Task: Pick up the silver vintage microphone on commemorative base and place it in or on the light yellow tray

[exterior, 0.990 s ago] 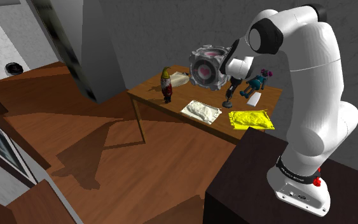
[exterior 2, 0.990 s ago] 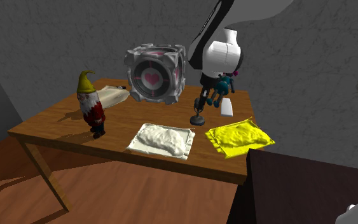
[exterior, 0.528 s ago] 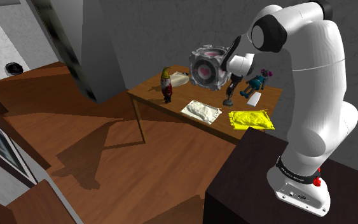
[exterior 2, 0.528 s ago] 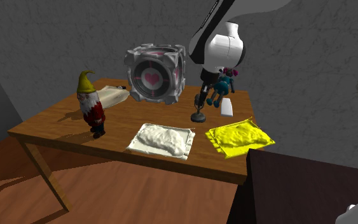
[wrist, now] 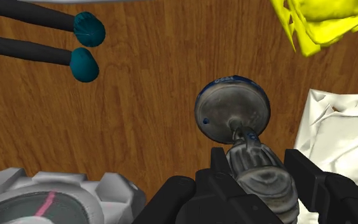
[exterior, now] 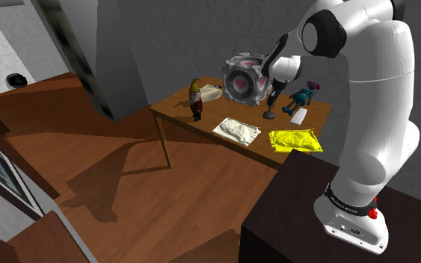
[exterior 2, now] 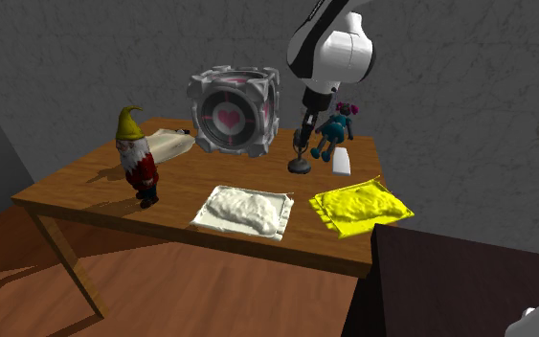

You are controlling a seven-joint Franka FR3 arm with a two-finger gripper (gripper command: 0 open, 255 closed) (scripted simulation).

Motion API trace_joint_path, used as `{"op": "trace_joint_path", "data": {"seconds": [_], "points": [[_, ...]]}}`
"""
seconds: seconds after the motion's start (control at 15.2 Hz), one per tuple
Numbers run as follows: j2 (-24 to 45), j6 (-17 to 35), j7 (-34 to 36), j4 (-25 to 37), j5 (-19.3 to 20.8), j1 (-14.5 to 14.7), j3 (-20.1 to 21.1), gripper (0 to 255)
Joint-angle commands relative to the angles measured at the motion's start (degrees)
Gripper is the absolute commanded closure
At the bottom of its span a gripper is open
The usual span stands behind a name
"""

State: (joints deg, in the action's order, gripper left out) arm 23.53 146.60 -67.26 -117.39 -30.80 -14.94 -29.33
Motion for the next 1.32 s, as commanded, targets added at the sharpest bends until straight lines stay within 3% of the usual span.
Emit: {"op": "trace_joint_path", "data": {"seconds": [0.0,0.59,1.25], "points": [[-1.3,-1.0,0.9,-0.1,1.3,0.6,-0.9,255],[-6.0,-5.7,5.0,0.8,6.6,2.8,-3.8,255],[-10.6,-5.3,23.0,-1.3,14.9,14.6,-3.0,255]]}}
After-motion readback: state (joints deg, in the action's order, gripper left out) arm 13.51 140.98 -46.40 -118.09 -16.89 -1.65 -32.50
